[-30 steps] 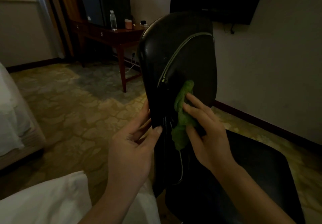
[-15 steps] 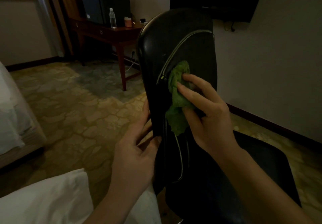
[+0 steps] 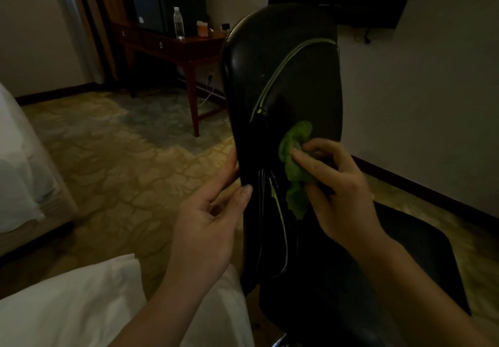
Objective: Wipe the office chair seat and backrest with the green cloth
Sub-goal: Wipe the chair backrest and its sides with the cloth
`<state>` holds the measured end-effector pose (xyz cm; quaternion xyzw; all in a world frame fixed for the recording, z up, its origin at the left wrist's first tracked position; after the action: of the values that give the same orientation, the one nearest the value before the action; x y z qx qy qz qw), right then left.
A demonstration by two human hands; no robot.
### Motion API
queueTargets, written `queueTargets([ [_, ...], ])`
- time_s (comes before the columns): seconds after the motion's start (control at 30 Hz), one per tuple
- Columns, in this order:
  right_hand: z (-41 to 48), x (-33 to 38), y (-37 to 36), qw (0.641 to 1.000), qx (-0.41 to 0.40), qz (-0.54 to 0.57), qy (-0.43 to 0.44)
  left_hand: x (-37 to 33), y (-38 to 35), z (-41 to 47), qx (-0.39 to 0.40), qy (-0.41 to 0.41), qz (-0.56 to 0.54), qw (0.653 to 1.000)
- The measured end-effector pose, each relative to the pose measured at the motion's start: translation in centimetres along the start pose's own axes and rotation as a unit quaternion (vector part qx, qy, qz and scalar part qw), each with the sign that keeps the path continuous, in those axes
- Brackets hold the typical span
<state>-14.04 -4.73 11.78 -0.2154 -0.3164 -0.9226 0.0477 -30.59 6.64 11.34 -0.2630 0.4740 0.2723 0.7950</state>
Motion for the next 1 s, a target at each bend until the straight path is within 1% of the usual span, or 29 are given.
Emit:
queueTargets([
  [0.13, 1.9, 1.8, -0.2, 0.999, -0.02, 0.024, 0.031, 0.0, 0.0, 0.0, -0.005, -0.002, 0.009, 1.0],
  [0.27, 0.4, 1.1, -0.6, 0.999, -0.002, 0.025, 0.039, 0.0, 0.0, 0.1, -0.008, -0.002, 0.017, 1.0],
  [0.47, -3.8, -2.9, -0.9, 1.0, 0.01, 0.014, -0.013, 0.3, -0.2, 0.0, -0.013, -0.014, 0.029, 0.999],
  [0.6, -2.8, -2.2, -0.8, 0.999, -0.009, 0.014, -0.039, 0.3, -0.3, -0.2, -0.013, -0.019, 0.037, 0.999],
  [0.8, 1.7, 1.2, -0.5, 0.998, -0.04, 0.041, 0.007, 0.2, -0.2, -0.1, -0.001, -0.019, 0.034, 0.999],
  [1.0, -2.0, -0.8, -1.1, 0.999, -0.007, 0.032, 0.004, 0.4, 0.3, -0.1, 0.023, -0.024, 0.036, 0.999],
])
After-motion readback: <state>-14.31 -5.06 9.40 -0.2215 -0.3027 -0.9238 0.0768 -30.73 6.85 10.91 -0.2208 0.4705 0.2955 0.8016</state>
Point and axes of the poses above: each hand's wrist, its own z-axis towards the middle knuckle, its own y-axis out of the back of the hand, x = y × z, the point moved 1 cm from there along z, towards the middle knuckle, and after that the axes turned 5 degrees about -y, right-handed, at the moved point
